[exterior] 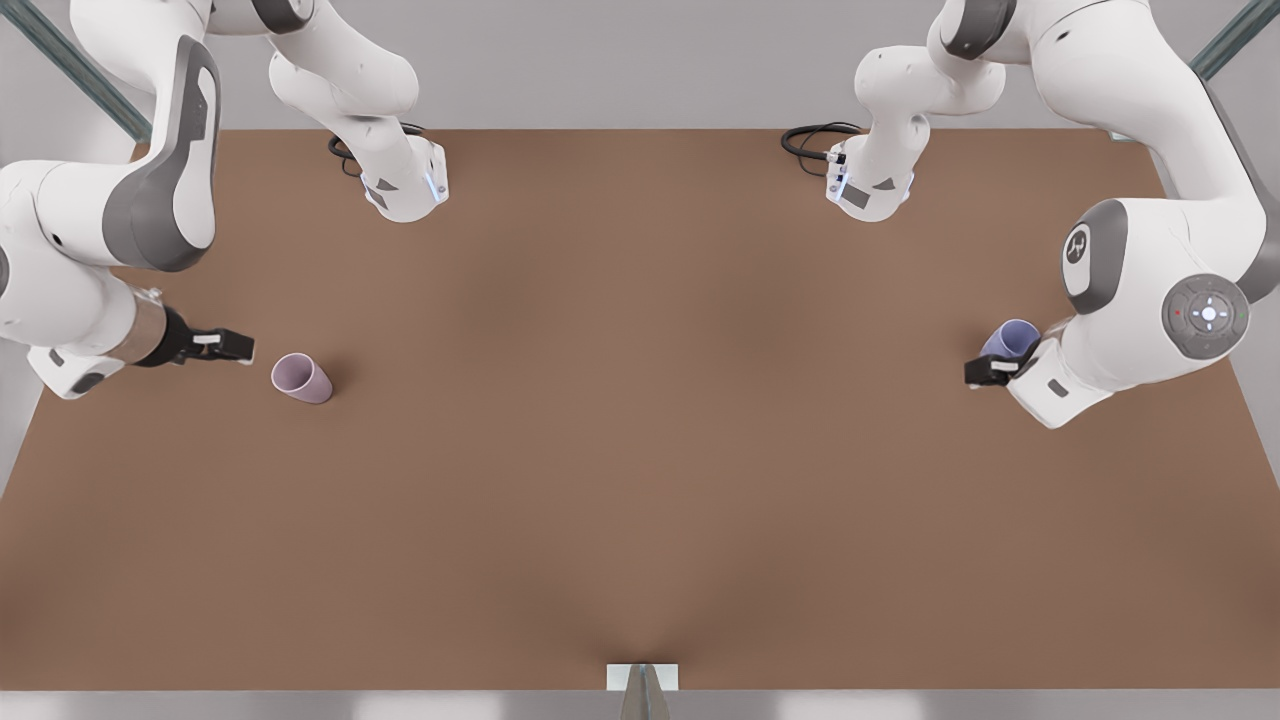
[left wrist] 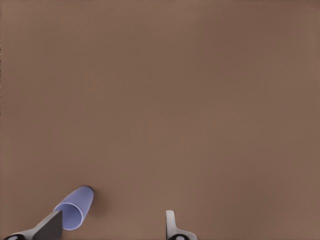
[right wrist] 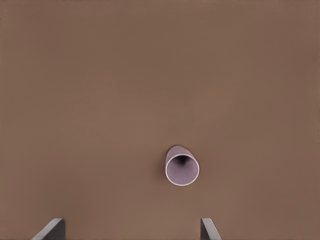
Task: Stack the cups, with the pink cup at the bottom and the purple cup at the top
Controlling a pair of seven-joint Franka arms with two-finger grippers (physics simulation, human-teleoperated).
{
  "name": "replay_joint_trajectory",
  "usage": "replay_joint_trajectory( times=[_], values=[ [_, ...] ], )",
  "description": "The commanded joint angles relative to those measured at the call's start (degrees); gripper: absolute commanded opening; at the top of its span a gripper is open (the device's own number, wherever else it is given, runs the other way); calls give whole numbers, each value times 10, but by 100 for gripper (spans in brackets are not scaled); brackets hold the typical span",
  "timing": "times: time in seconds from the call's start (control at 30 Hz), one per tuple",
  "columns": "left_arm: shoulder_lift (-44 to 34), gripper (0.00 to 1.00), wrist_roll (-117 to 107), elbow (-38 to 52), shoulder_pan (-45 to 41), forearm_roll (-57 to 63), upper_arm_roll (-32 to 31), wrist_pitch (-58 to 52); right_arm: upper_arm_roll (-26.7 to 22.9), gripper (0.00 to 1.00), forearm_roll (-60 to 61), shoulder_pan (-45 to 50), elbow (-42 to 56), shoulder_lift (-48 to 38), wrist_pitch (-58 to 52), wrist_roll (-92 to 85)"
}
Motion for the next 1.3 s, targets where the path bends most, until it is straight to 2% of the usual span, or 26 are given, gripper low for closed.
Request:
replay_joint_trajectory(
  times=[0.0, 0.1, 0.13, 0.17, 0.3, 0.6, 0.93, 1.17, 1.23, 1.27],
  values=[
    [0, 100, 31, 0, 0, 2, 0, 33, 0, 100, 1, 0, -1, -3, 36, -20],
    [1, 100, 31, -2, 0, 3, 0, 33, -8, 100, 8, 0, -34, -15, 39, -21],
    [0, 100, 31, -3, 0, 3, 0, 32, -29, 100, 10, 0, -38, -13, 47, -43],
    [0, 100, 31, -3, 0, 2, 0, 32, -57, 100, 22, 0, -67, -17, 82, -91],
    [1, 100, 31, -4, 1, 2, 0, 32, -100, 100, 36, -5, -179, -37, 178, -168],
    [4, 100, 31, -4, 2, 2, 4, 33, -149, 100, 36, -7, -406, -54, 421, -300],
    [15, 100, 31, -4, 7, -1, 5, 35, -152, 100, 37, -7, -470, -9, 554, -304],
    [20, 100, 31, -4, 8, -1, 5, 35, -152, 100, 61, -5, -495, 8, 575, -304],
    [20, 100, 31, -4, 8, -1, 5, 35, -152, 86, 61, -5, -500, 8, 575, -304],
    [21, 100, 30, -4, 8, 0, 5, 35, -152, 85, 61, -6, -502, 9, 575, -303]
  ],
)
